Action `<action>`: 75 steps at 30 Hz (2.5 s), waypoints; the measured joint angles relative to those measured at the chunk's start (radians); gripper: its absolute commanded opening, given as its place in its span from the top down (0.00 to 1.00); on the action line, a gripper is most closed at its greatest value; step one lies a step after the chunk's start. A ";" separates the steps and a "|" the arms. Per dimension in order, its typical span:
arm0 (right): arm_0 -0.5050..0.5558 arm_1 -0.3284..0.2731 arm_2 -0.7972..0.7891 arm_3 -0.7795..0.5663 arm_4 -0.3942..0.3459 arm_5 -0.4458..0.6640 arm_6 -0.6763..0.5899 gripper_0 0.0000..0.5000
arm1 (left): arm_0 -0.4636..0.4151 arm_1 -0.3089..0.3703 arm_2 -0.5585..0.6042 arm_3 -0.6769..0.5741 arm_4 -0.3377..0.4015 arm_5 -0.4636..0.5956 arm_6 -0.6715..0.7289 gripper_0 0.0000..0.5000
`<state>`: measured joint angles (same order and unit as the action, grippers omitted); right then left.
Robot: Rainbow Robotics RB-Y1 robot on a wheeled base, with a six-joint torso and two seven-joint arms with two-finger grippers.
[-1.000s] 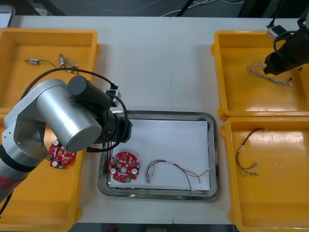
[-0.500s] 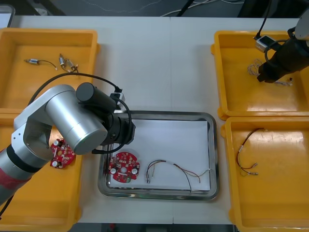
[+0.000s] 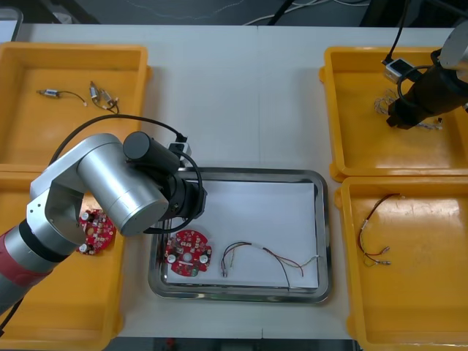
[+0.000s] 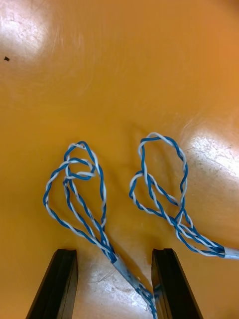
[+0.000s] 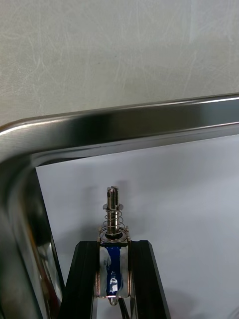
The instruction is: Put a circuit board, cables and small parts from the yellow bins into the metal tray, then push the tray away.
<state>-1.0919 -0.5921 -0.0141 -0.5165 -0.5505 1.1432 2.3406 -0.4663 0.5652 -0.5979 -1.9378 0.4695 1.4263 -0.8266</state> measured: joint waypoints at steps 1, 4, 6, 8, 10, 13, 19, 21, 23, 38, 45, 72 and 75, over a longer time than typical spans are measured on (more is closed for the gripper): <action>-0.001 0.000 0.000 0.002 0.001 0.000 0.000 0.19 | 0.000 -0.001 0.000 0.001 -0.002 0.000 0.000 1.00; -0.004 0.001 0.000 0.006 0.003 0.000 0.000 0.34 | 0.000 -0.006 -0.002 0.007 -0.014 -0.003 0.000 1.00; -0.005 0.002 0.000 0.007 0.005 -0.001 0.000 0.81 | 0.000 -0.007 -0.006 0.010 -0.018 -0.007 0.000 1.00; -0.005 0.003 0.000 0.008 0.005 -0.001 0.000 0.95 | 0.000 -0.008 -0.010 0.011 -0.019 -0.007 0.000 1.00; -0.005 0.003 0.000 0.009 0.005 -0.001 0.000 1.00 | 0.000 -0.008 -0.012 0.012 -0.019 -0.007 0.000 1.00; -0.006 0.003 0.000 0.009 0.005 -0.002 0.000 1.00 | 0.000 -0.009 -0.013 0.013 -0.020 -0.008 0.000 0.91; -0.006 0.004 -0.001 0.009 0.006 -0.002 0.000 1.00 | 0.000 -0.009 -0.014 0.013 -0.020 -0.009 0.000 0.38; -0.007 0.004 -0.005 0.008 0.008 0.003 0.000 1.00 | 0.000 -0.009 -0.014 0.013 -0.020 -0.009 0.000 0.14; -0.007 0.004 -0.014 -0.004 0.018 0.037 0.000 1.00 | 0.000 -0.009 -0.014 0.013 -0.020 -0.012 0.001 0.06; -0.007 -0.007 -0.116 -0.190 0.055 0.344 0.000 1.00 | -0.002 -0.012 -0.014 0.006 -0.019 -0.020 0.006 0.00; -0.007 -0.034 -0.183 -0.252 0.063 0.497 0.000 1.00 | -0.004 -0.012 -0.004 -0.070 -0.001 0.074 0.013 0.00; 0.370 -0.071 -0.323 -0.994 -0.134 0.770 -0.409 1.00 | -0.043 -0.010 0.434 -0.293 0.166 0.484 0.013 0.00; 0.406 -0.074 -0.324 -1.052 -0.171 0.771 -0.448 1.00 | -0.043 -0.001 0.481 -0.294 0.182 0.486 0.013 0.00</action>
<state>-0.6863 -0.6659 -0.3377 -1.5685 -0.7219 1.9140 1.8928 -0.5095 0.5646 -0.1165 -2.2315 0.6516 1.9124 -0.8138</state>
